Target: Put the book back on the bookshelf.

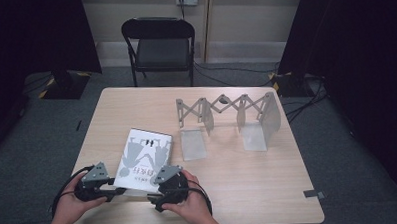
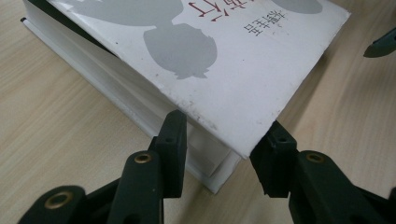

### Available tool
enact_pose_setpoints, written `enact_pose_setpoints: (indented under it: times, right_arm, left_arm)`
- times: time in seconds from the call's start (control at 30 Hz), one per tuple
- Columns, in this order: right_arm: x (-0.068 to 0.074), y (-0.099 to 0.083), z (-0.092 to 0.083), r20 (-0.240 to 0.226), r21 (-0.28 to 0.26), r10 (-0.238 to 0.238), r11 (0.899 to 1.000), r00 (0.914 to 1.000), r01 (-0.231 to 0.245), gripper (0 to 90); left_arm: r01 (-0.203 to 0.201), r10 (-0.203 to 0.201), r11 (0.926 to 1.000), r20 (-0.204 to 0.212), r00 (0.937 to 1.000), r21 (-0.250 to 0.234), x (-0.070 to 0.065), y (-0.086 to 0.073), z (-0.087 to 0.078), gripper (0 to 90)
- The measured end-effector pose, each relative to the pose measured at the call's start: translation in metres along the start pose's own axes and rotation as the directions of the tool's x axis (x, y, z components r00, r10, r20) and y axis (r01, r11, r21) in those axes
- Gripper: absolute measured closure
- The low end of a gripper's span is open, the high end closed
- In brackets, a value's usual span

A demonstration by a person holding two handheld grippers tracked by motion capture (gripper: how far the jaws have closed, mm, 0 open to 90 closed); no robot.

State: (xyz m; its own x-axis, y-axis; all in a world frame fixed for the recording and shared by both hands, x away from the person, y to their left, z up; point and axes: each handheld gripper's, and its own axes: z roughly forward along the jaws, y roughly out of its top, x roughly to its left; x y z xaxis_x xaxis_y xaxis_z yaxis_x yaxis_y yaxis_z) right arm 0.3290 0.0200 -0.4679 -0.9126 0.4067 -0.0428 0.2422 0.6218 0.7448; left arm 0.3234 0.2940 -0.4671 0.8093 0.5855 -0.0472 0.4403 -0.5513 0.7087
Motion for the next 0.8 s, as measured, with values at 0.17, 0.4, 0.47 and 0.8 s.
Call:
enact_pose_setpoints:
  times: [0.17, 0.4, 0.47, 0.8]
  right_arm:
    - [0.001, 0.006, 0.001, -0.02, -0.018, 0.004, 1.0, 0.9998, -0.004, 13.0]
    - [0.006, 0.01, 0.009, 0.004, -0.012, -0.038, 0.999, 0.9993, 0.038, 11.1]
    - [0.006, 0.01, 0.01, 0.008, -0.019, -0.041, 0.999, 0.9991, 0.042, 10.9]
    - [0.008, 0.014, 0.015, 0.033, -0.035, -0.038, 0.999, 0.9987, 0.04, 10.4]
  left_arm:
    - [-0.013, 0.013, 0.9998, 0.002, 0.9999, 0.015, 0.001, 0.001, -0.001, 59.5]
    - [0.005, -0.005, 0.9999, 0.011, 0.9999, 0.016, 0.002, 0.002, -0.001, 59.8]
    - [-0.003, 0.002, 0.9996, 0.011, 0.9999, 0.029, 0.002, 0.003, -0.002, 60.0]
    - [0.004, -0.005, 0.9998, 0.012, 0.9999, 0.019, 0.001, 0.01, -0.005, 61.2]
